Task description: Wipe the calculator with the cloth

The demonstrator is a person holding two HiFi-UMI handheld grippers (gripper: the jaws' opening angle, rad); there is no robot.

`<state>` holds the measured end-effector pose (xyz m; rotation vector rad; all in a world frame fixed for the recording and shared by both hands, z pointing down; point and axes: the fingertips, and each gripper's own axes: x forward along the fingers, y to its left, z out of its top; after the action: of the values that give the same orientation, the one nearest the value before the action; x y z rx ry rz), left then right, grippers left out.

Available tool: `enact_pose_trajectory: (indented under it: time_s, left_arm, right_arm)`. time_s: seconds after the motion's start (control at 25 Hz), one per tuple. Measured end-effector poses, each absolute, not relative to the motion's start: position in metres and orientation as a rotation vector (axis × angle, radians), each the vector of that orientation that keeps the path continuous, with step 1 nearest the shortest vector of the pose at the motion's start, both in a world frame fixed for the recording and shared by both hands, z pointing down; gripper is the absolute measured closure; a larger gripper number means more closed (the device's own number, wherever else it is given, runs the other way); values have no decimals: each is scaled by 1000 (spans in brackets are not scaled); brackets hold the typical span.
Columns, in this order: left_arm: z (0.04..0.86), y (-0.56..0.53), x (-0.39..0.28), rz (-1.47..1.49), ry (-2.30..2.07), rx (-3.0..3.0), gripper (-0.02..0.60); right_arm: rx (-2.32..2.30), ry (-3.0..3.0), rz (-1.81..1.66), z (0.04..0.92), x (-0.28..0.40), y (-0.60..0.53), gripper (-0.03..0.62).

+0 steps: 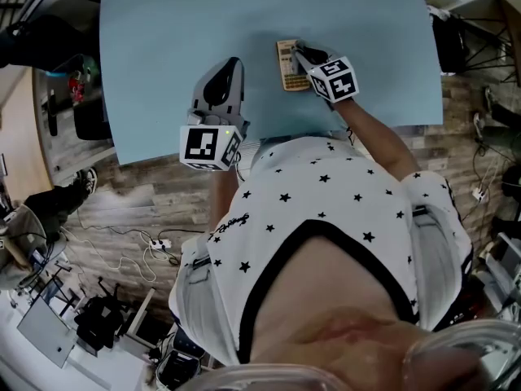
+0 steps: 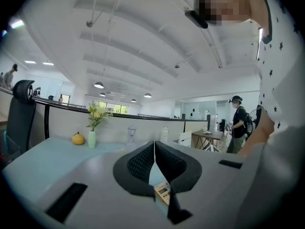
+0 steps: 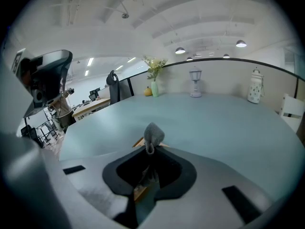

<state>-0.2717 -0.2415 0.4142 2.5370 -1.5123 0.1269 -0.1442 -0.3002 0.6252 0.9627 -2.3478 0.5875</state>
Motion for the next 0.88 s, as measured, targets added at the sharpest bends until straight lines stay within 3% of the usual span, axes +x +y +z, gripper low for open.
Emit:
enact_pose_trajectory:
  time_s: [0.56,0.88]
  left_arm:
    - [413,-243,-258,129,-1477,2559,551]
    - [414,-240,-261,124,-1484,2549,551]
  right_arm:
    - [1027,-2306,609,631,-117,-298,553]
    - [971,-2401,606,606,-143,-289,553]
